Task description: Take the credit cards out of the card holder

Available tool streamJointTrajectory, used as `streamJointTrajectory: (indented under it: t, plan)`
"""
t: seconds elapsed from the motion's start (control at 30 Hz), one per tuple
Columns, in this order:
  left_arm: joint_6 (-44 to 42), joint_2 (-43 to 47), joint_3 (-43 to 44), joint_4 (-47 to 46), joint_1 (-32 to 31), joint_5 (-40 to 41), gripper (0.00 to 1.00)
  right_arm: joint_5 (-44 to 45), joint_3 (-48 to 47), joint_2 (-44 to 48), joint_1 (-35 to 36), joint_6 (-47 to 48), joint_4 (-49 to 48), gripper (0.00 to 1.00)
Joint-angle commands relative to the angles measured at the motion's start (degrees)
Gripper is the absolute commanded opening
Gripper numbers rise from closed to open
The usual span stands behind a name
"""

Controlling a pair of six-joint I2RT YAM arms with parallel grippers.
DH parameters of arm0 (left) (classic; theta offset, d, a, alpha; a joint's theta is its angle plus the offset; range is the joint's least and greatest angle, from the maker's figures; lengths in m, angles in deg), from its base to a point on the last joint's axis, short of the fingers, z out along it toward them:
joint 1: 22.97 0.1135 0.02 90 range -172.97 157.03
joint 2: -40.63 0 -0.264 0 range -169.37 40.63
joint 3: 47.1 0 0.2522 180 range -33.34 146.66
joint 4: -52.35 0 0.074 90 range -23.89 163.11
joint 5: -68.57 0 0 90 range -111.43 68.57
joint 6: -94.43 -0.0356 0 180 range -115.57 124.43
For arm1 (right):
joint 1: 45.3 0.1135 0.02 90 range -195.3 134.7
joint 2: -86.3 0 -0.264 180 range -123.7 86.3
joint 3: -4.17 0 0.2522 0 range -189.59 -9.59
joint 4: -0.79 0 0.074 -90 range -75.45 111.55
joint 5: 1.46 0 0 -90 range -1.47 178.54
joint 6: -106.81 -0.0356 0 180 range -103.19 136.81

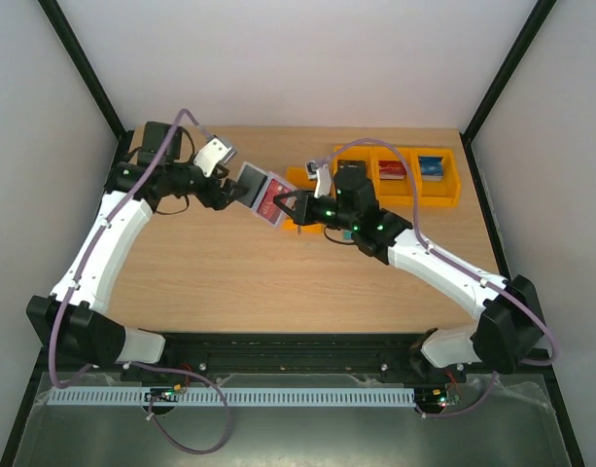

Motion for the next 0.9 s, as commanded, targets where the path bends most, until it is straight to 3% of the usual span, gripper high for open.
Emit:
streamJointTrajectory:
  t: [0.0, 0.1, 0.13, 0.23, 0.47, 0.6, 0.73, 0.87]
  plan:
    - [-2.6, 1.8, -1.0, 3.2, 3.1, -17.3, 0.67, -9.5, 1.5, 3.9, -1.4, 5.6, -4.3, 0.02]
    - [-7.2, 2.2, -1.2, 7.1, 3.8, -23.9, 0.54, -14.5, 3.2, 6.0, -2.7, 8.6, -5.7, 0.02]
    - [-9.5, 2.4, -1.4, 8.7, 3.9, -25.3, 0.55, -15.9, 3.8, 6.7, -3.3, 10.0, -6.2, 0.02]
    - [-8.9, 2.8, -2.3, 8.8, 3.9, -22.5, 0.70, -18.9, 4.7, 8.4, -4.0, 13.0, -5.6, 0.02]
    - [-8.8, 3.4, 0.0, 10.8, 4.9, -18.1, 0.68, -16.1, 1.3, 8.5, -4.9, 15.8, 3.1, 0.02]
    - [-7.9, 3.3, 2.4, 11.6, 2.2, -17.8, 0.70, -16.5, 2.0, 7.4, -4.9, 13.8, 0.8, 0.02]
    - [-5.0, 1.8, 2.5, 8.3, -3.2, -9.7, 0.74, -16.3, 2.3, 5.9, -4.9, 11.9, -1.3, 0.02]
    - [-2.5, -0.8, 4.4, 5.6, -7.9, 0.3, 0.70, -16.5, 2.9, 5.5, -4.9, 10.2, -3.6, 0.02]
